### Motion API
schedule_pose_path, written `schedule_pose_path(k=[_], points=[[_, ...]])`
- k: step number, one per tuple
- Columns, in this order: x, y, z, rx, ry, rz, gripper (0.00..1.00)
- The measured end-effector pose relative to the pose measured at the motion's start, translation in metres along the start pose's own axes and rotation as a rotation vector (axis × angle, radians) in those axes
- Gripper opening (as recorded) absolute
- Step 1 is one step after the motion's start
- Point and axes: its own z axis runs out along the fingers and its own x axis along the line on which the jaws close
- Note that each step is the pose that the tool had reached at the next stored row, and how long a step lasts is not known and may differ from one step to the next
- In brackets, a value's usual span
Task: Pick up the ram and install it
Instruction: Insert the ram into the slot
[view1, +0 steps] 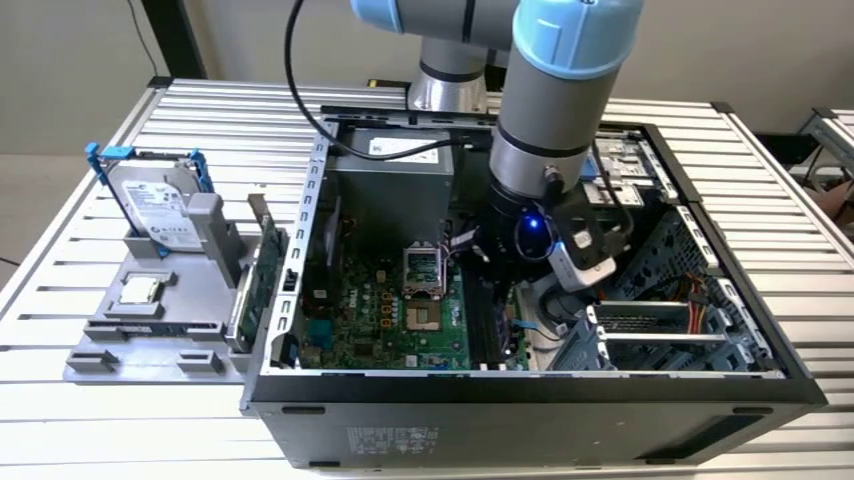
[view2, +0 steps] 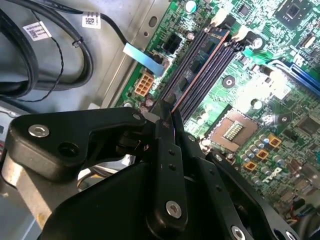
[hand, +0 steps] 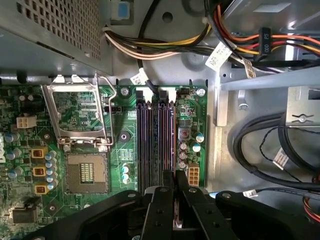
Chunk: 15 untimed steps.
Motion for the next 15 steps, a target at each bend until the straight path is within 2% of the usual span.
schedule_pose_path(k=[8,15], points=[[-0.0001,0.0006,0.0037,0.0,0.0,0.0,0.0],[0.0,0.0007,0.0038,0.0002,0.0001,0.0,0.0]])
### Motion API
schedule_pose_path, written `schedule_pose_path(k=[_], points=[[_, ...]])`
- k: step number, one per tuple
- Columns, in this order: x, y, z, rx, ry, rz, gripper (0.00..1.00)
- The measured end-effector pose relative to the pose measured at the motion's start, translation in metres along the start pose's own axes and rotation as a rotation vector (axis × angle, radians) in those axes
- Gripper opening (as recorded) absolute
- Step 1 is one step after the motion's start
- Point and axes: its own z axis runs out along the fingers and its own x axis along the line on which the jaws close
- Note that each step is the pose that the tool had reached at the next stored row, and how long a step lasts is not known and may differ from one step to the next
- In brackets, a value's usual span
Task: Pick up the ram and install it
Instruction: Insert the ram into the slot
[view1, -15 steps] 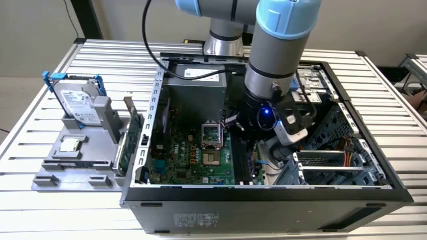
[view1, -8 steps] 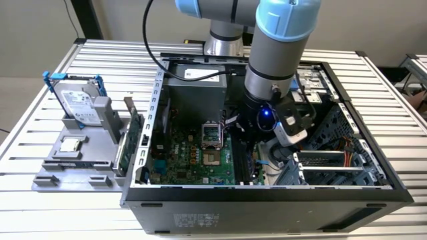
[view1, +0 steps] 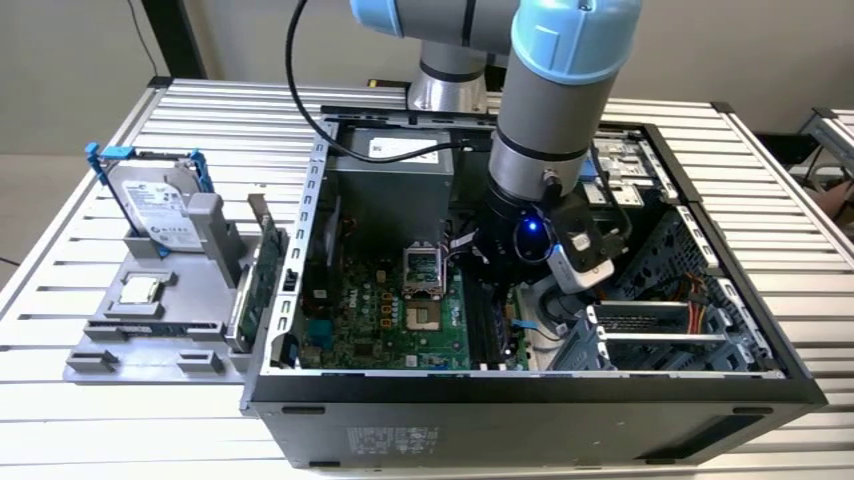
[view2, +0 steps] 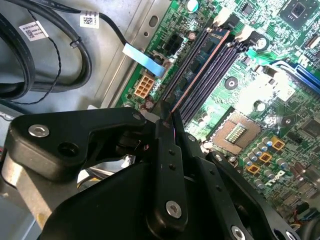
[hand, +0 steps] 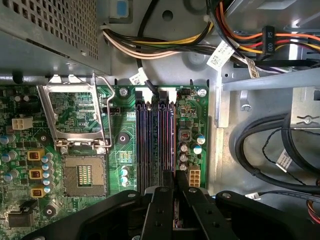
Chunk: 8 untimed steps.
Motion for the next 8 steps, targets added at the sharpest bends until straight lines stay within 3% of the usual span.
schedule_pose_path(k=[8], points=[[0.0003,0.0003,0.0097,0.0012,0.0005,0.006,0.0]])
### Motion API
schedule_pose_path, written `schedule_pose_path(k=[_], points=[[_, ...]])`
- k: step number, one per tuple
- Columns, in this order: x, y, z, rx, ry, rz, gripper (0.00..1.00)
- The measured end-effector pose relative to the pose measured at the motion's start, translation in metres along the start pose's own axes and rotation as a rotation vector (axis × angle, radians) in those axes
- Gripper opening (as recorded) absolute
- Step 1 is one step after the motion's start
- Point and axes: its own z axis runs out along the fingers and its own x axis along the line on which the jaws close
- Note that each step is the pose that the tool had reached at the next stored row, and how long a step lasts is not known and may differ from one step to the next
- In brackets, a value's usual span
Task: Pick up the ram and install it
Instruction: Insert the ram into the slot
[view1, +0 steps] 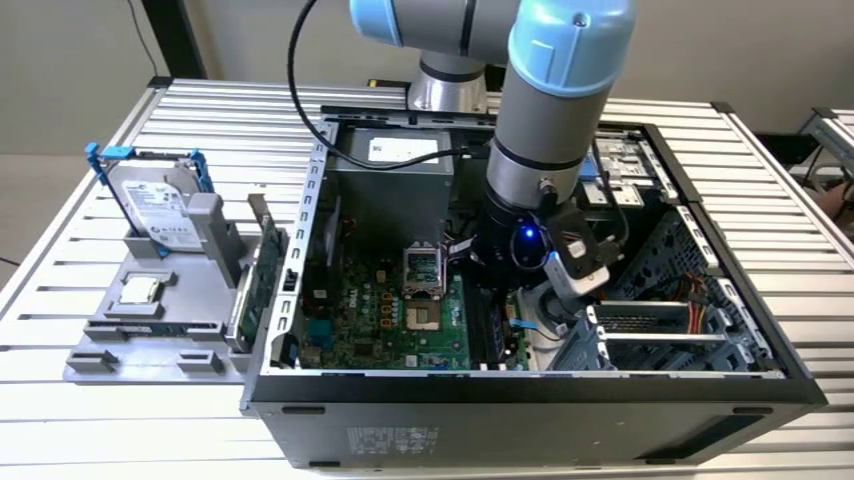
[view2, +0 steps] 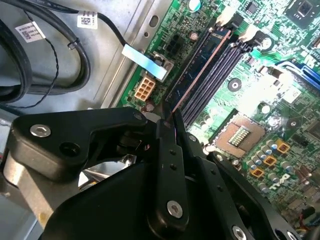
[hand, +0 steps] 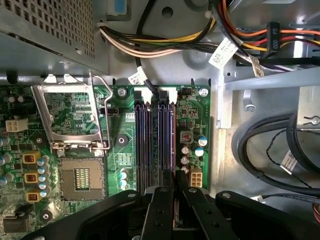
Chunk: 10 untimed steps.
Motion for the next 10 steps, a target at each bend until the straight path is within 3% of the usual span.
schedule_pose_path(k=[8,9,10], points=[[0.0,0.0003,0.0009,-0.0014,-0.0004,0.0,0.0],[-0.0002,0.0008,0.0019,-0.0042,-0.001,0.0,1.0],[-0.0002,0.0006,0.0017,-0.0029,-0.0008,0.0,1.0]])
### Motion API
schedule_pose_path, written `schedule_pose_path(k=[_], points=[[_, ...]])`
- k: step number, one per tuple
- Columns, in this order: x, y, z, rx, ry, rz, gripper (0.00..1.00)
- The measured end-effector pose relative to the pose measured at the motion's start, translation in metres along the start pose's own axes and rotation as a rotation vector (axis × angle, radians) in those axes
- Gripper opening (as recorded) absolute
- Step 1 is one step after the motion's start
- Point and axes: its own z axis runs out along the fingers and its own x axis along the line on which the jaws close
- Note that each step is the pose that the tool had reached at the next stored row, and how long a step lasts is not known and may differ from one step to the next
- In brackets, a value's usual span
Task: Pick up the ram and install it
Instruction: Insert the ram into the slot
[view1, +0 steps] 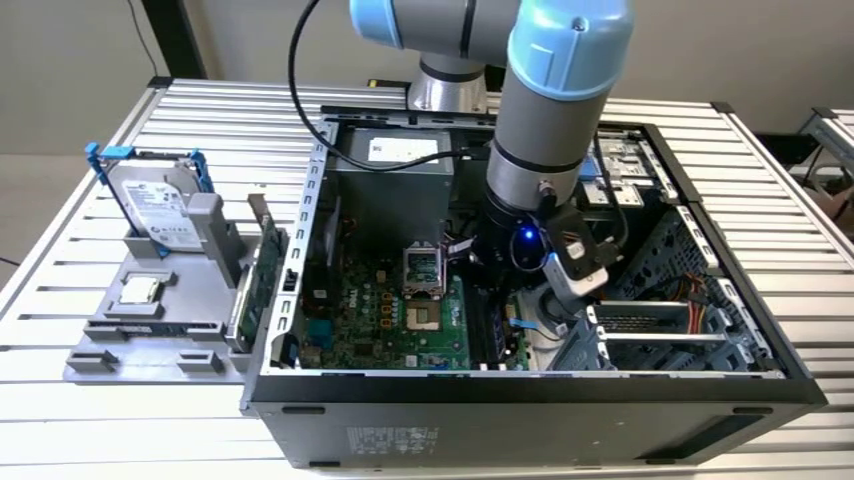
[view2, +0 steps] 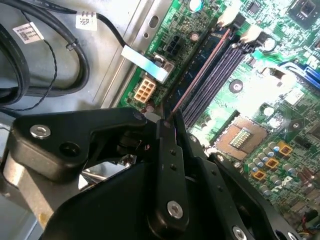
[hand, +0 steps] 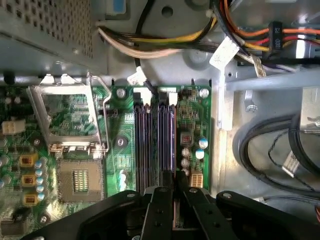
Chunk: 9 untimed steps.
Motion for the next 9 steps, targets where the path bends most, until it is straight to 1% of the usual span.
schedule_pose_path(k=[3,4,9], points=[[0.0001,-0.0004,-0.0009,0.0018,0.0004,0.0,1.0],[0.0001,-0.0006,-0.004,0.0021,0.0005,0.0,1.0],[-0.0006,-0.0016,-0.0267,0.0017,0.0004,0.0,1.0]])
